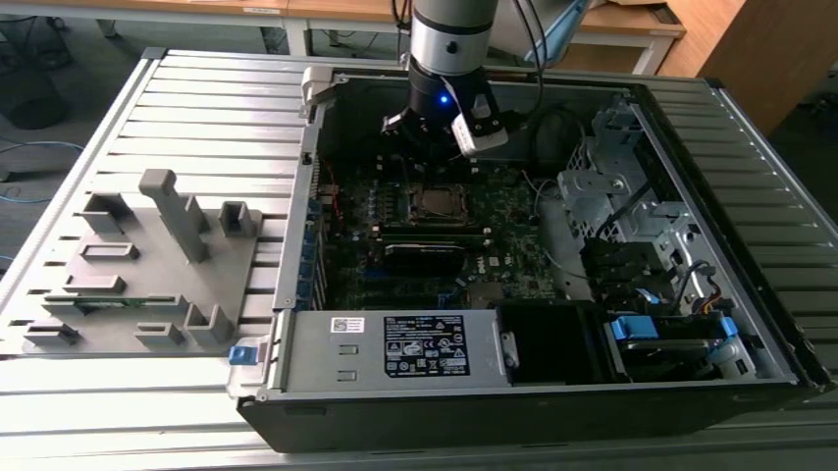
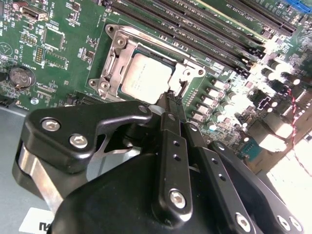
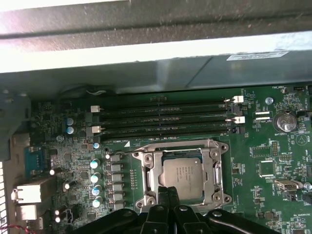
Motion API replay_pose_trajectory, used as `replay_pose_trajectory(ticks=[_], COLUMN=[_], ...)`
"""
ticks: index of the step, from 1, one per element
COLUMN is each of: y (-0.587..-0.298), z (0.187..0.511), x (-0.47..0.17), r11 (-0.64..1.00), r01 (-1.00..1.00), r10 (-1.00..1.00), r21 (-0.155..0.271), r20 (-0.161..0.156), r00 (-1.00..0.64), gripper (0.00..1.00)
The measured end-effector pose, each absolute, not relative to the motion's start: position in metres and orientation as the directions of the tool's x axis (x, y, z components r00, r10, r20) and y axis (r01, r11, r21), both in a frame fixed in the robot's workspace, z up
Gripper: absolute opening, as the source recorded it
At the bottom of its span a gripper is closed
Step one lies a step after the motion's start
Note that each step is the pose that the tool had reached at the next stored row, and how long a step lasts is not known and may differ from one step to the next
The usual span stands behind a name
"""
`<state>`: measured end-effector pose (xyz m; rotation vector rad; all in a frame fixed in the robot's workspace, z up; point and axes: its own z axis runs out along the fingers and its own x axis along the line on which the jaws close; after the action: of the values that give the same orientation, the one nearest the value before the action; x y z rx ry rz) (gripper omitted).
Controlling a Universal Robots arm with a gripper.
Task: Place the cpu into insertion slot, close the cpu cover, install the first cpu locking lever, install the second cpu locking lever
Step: 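Install the first cpu locking lever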
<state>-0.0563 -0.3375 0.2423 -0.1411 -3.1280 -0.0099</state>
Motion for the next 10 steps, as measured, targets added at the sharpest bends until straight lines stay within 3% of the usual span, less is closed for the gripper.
replay_pose_trajectory(ticks=[10], y=[-0.338], z=[0.255], x=[-0.056], r11=[0.996], r01=[0.090], r10=[0.090], r21=[0.006], r20=[0.011], r00=[-0.996], gripper=[0.11])
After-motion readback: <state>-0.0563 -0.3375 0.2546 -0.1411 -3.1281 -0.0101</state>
